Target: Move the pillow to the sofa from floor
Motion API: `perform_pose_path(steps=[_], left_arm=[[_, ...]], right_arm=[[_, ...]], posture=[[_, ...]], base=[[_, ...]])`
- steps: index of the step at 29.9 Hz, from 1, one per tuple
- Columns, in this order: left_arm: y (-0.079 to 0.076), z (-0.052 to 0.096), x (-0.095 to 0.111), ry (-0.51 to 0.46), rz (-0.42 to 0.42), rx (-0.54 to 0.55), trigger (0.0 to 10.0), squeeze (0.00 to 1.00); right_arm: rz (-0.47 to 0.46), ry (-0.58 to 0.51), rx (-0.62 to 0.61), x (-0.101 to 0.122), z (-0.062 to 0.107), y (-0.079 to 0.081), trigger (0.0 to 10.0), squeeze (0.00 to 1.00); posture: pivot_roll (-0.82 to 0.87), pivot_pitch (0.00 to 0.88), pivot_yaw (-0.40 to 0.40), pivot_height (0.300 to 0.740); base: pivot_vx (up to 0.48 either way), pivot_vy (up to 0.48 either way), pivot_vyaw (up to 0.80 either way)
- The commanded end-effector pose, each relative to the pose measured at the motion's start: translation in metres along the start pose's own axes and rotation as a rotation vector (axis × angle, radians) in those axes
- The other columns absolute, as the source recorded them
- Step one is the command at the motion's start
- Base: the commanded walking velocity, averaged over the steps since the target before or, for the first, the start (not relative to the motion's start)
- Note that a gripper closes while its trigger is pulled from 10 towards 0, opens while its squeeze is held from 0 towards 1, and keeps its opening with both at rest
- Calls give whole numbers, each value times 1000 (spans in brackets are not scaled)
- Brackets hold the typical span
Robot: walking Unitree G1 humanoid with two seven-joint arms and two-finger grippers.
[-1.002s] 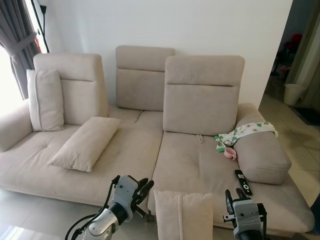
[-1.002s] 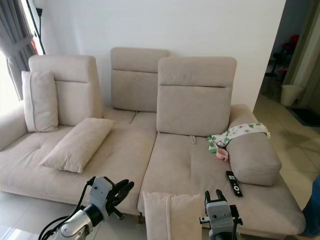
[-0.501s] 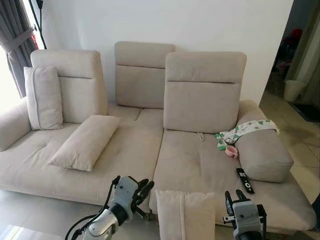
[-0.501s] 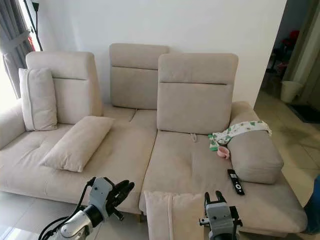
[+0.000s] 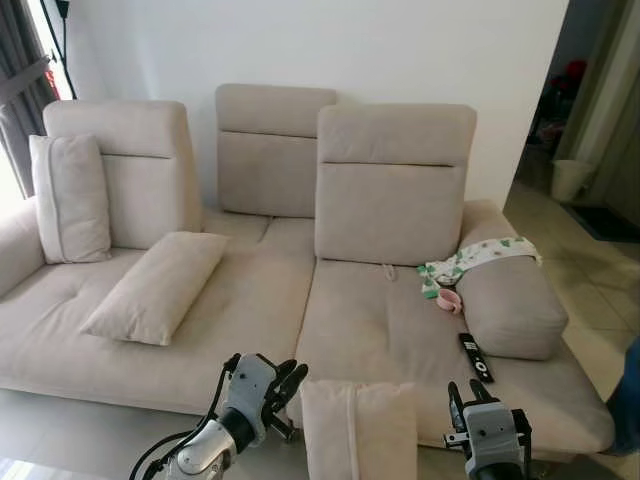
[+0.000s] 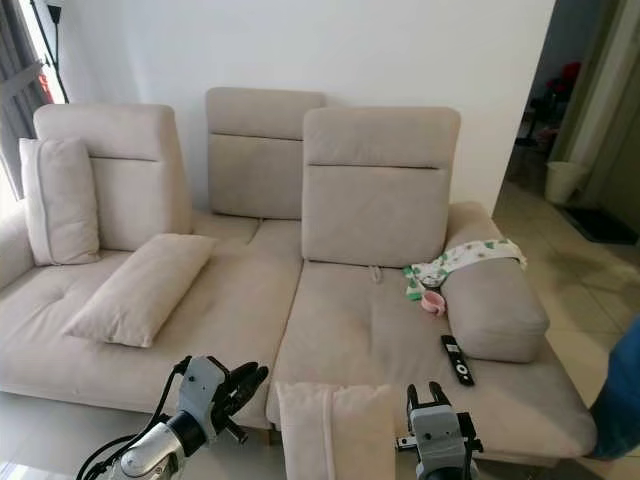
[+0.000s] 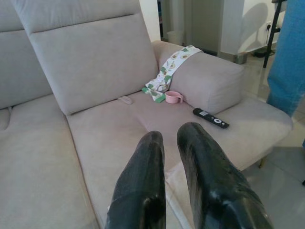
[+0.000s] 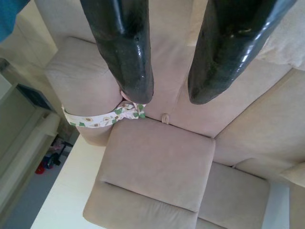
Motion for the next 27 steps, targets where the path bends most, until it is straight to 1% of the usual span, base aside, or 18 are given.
perform_pose_path(steps=[1,12,15,17,27], left_arm=[[2,2,-3,12,-10,2,10000,0],[2,2,-2,12,-13,3,10000,0],[2,2,-2,11,-11,4,10000,0],[3,2,-2,11,4,15,10000,0],[4,0,-2,14,11,15,10000,0]], right_arm=[[-5,7,2,-1,1,3,10000,0],[-6,7,3,-1,1,3,10000,0],[-5,7,4,-1,1,3,10000,0],[-5,8,4,-1,1,3,10000,0],[-6,15,5,-3,-1,3,10000,0]], posture=[[86,0,40,740],[87,0,38,740],[86,0,38,740],[86,0,36,740],[86,0,40,740]], base=[[0,-247,0],[0,-246,0],[0,0,0],[0,0,0],[0,0,0]])
Point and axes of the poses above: a point about 5 cm out from each wrist's last joint towards the gripper, its own z axis pointing back from the gripper into the wrist, its own x axis along the axis of the wrist's last joint, y = z × x, the point moved 6 cm from there along -z, pointing out of the wrist towards the gripper, and after that the axes turned 8 degrees about -z, right-handed, at the moved point
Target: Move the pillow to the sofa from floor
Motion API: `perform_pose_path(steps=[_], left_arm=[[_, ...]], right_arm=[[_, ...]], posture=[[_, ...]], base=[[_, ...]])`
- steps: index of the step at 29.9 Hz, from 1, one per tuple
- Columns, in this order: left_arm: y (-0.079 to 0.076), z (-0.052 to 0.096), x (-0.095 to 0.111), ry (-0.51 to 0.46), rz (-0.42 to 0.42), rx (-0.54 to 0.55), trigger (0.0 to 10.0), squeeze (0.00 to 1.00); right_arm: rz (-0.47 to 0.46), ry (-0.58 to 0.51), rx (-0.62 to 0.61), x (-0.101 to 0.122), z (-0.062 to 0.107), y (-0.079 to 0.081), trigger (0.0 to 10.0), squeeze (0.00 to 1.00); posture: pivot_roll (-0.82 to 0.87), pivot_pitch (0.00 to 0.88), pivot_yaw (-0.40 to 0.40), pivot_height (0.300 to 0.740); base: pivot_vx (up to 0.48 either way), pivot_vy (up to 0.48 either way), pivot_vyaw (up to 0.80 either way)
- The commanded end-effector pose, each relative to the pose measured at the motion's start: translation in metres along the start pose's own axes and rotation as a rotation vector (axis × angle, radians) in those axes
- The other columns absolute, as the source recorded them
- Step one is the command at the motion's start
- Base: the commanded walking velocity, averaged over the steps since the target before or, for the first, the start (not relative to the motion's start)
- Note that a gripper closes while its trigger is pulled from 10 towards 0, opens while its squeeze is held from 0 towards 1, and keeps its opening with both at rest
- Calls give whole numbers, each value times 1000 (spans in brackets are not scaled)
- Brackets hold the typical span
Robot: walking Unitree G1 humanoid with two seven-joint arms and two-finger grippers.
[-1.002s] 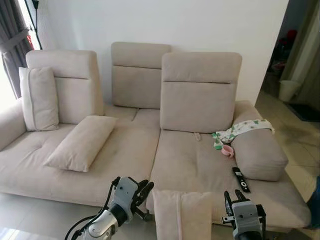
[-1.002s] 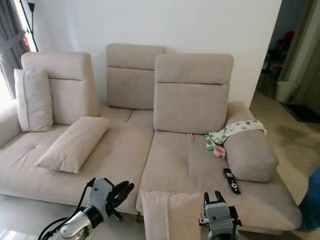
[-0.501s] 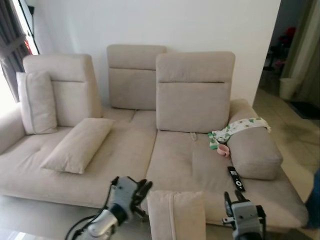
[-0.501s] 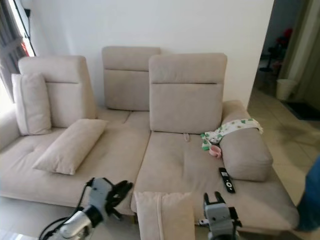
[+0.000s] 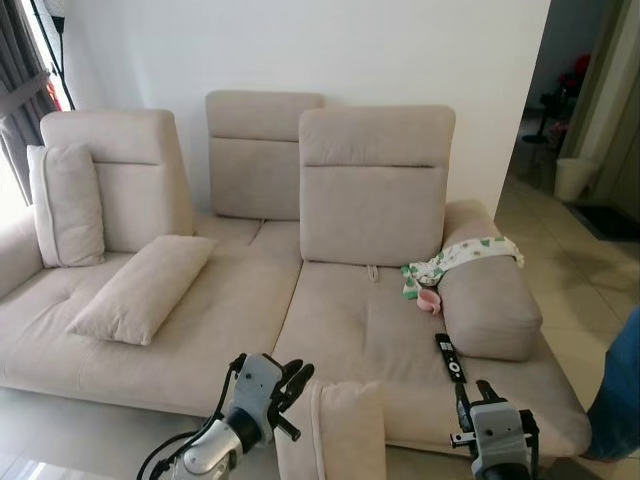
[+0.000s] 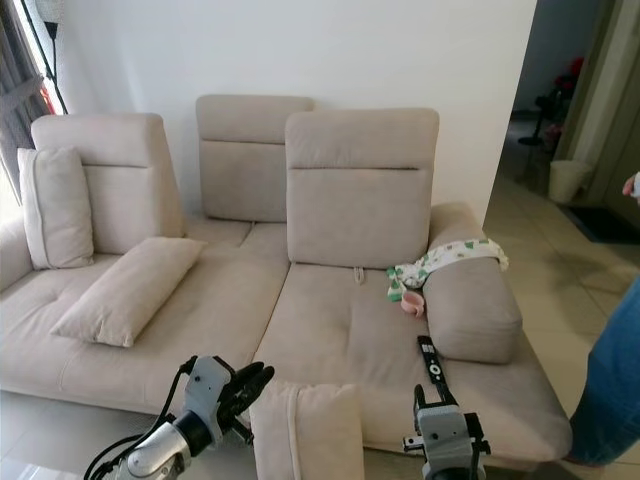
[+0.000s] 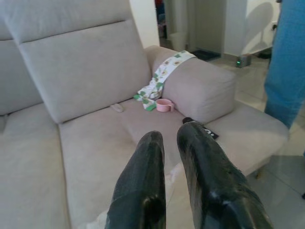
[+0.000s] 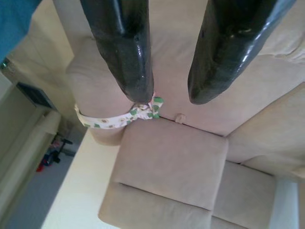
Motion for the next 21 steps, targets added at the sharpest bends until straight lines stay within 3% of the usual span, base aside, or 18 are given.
perform_pose_path(steps=[1,6,7,9,13,15,17,19,21], left_arm=[[5,2,-4,19,8,11,10000,0],[4,1,-4,22,13,3,10000,0],[2,1,-5,28,13,-17,10000,0],[-1,1,-7,42,15,-42,10000,0],[-1,2,-9,51,7,-64,10000,0],[0,2,-9,53,7,-63,10000,0],[1,2,-9,53,10,-61,10000,0],[1,1,-9,52,12,-64,10000,0],[-2,0,-8,49,6,-78,10000,0]], right_arm=[[-9,18,12,-4,0,6,10000,0],[-35,66,66,-14,1,14,10000,0],[-41,119,144,-25,5,26,10000,0],[-48,154,193,-32,10,33,10000,0],[-28,166,238,-35,13,37,10000,0],[1,118,234,-27,8,34,10000,0],[23,-8,251,-2,-2,31,10000,0],[30,-68,274,11,-7,32,10000,0],[47,-92,357,16,-7,44,10000,0]], posture=[[86,0,40,740],[84,0,43,740],[83,0,45,740],[84,0,44,740],[82,0,45,740],[80,0,47,740],[80,0,46,740],[78,0,46,740],[83,0,39,740]], base=[[0,0,0],[0,0,0],[0,0,0],[0,0,0],[0,0,0],[0,0,0],[0,0,0],[0,0,0],[0,0,0]])
Point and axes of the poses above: a point about 5 cm out from each wrist's last joint towards the gripper, its own z axis pointing back from the gripper into the wrist, its own x axis along the axis of the wrist's last joint, y = z × x, the point moved 6 cm from there along -z, pointing out of the wrist towards the gripper, and after that the axes turned 8 degrees about -z, right-handed, at the moved point
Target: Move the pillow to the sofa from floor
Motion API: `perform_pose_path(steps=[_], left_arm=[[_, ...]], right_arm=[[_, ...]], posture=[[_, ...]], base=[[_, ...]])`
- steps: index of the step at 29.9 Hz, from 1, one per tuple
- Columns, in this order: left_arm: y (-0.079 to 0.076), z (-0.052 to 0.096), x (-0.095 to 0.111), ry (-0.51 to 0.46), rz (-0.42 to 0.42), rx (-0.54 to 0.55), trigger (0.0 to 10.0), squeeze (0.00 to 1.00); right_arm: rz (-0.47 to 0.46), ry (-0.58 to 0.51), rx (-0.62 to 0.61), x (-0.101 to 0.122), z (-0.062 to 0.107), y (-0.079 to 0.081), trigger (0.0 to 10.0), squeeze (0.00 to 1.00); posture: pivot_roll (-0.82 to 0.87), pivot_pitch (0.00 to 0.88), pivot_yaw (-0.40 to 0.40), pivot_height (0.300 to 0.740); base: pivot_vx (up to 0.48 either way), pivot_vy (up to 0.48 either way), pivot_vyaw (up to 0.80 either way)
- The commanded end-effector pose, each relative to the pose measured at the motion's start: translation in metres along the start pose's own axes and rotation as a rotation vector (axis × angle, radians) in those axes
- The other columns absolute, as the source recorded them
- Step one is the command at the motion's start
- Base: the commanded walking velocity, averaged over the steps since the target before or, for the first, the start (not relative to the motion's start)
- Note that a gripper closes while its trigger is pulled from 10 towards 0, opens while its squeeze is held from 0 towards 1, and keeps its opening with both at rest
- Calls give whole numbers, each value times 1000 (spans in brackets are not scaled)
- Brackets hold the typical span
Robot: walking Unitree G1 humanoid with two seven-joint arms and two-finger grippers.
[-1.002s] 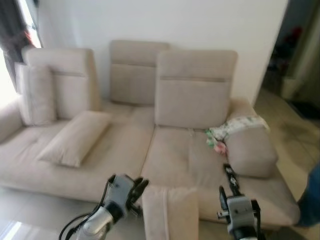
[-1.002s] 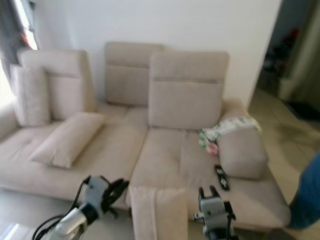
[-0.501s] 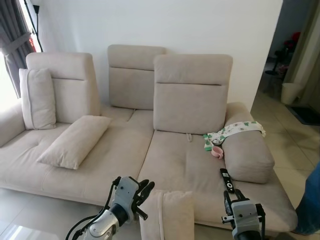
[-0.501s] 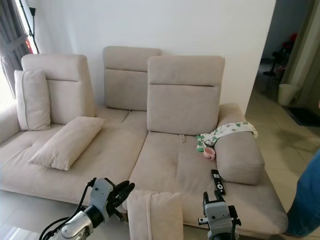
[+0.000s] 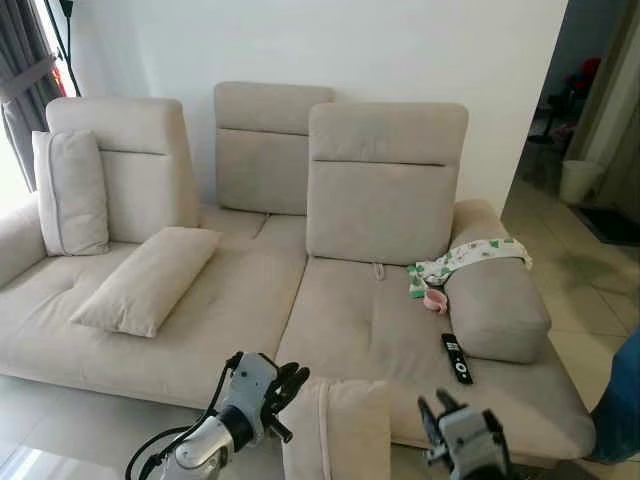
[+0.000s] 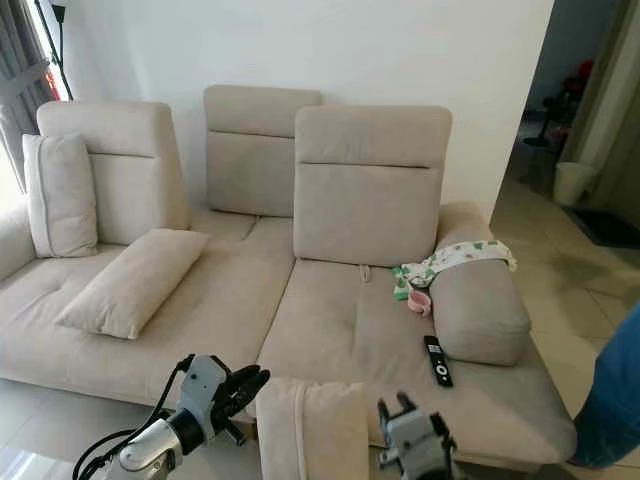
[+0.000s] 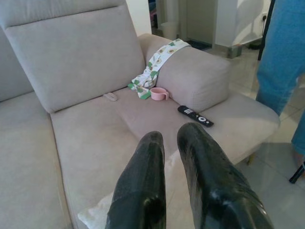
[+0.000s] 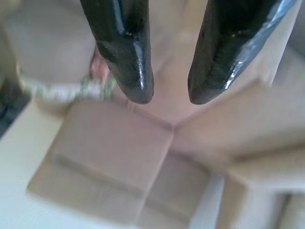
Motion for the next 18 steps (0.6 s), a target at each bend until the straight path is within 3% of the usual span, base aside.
perform_pose_path(steps=[1,4,11,18], left_arm=[[-1,0,-4,17,8,-12,10000,0],[0,1,-5,20,0,-14,10000,0],[1,3,-7,26,2,-8,10000,0],[-10,6,-16,69,-25,-64,10000,0]], right_arm=[[-1,-10,66,1,2,12,10000,0],[13,-18,140,3,1,22,10000,0],[7,-17,152,3,0,24,10000,0],[-19,1,166,-5,4,27,10000,0]], posture=[[83,0,39,740],[89,0,32,740],[93,0,28,740],[93,0,26,740]], base=[[0,0,0],[0,0,0],[0,0,0],[0,0,0]])
Point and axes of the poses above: a point about 5 cm out from each wrist's last joint towards the gripper, its own z axis pointing back from the gripper into the wrist, its own x axis along the axis of the wrist's last joint, y = z × x, the point moved 6 cm from there along -z, pointing out of the wrist towards the gripper, and after that the axes turned 8 degrees about -z, right-handed, at the moved point
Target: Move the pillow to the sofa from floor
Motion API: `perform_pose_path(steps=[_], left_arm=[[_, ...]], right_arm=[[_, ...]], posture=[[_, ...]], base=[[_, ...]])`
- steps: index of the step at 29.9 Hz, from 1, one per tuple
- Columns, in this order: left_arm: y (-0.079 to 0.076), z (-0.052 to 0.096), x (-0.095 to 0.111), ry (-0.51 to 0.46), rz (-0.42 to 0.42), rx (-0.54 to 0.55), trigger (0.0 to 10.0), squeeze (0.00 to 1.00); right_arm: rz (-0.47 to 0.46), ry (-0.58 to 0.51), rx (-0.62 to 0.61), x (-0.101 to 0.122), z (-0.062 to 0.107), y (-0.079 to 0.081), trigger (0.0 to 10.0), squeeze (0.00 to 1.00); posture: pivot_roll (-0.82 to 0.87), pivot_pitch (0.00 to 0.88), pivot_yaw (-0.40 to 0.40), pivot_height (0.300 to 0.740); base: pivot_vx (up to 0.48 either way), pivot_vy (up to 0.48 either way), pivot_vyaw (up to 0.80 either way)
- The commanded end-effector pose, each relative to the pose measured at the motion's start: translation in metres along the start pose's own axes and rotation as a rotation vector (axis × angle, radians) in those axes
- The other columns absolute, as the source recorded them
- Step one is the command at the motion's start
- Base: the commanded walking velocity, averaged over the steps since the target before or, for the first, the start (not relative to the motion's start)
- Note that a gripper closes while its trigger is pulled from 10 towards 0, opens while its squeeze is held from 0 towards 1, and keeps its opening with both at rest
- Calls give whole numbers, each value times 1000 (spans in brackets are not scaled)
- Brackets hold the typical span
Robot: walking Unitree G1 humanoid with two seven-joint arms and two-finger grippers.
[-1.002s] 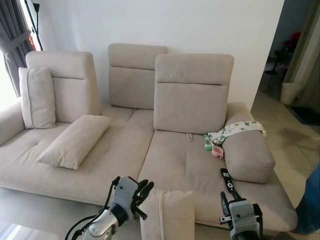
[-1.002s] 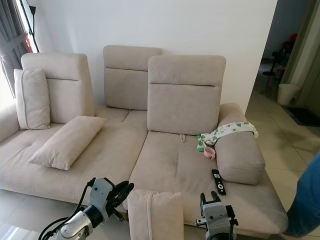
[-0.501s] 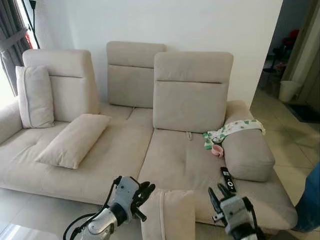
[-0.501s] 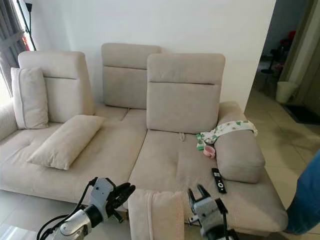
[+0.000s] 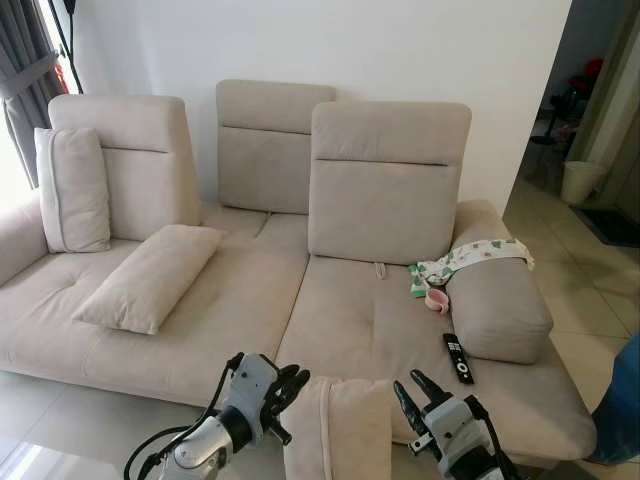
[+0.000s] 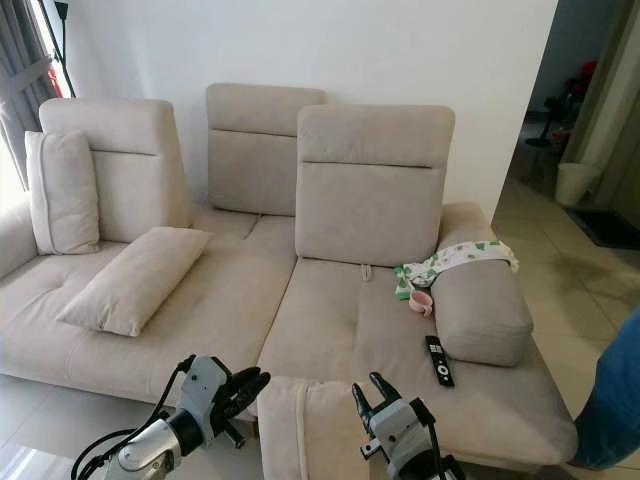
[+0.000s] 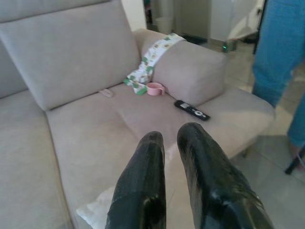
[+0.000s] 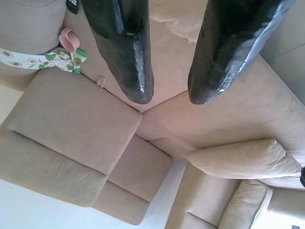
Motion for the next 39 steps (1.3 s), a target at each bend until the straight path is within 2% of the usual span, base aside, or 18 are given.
perform_pose_path(steps=[1,12,39], left_arm=[[-6,4,-13,53,-6,-29,10000,0],[-6,3,-7,20,-31,-25,10000,0],[-11,4,-6,11,-40,-41,10000,0]], right_arm=[[-18,14,15,-5,4,4,10000,0],[-24,12,17,-5,5,6,10000,0],[-25,3,12,-4,3,7,10000,0]], posture=[[92,0,27,740],[90,0,29,740],[89,0,30,740]], base=[[0,0,0],[0,0,0],[293,0,0]])
Point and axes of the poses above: a point about 5 cm out from each wrist's last joint towards the gripper, its own z axis pointing back from the gripper into the wrist, its own x axis along the axis of the wrist's last joint, y = z × x, the point moved 6 cm from there along -z, pointing out of the wrist towards the gripper, and after that the axes turned 8 degrees about -z, right-handed, at the moved point
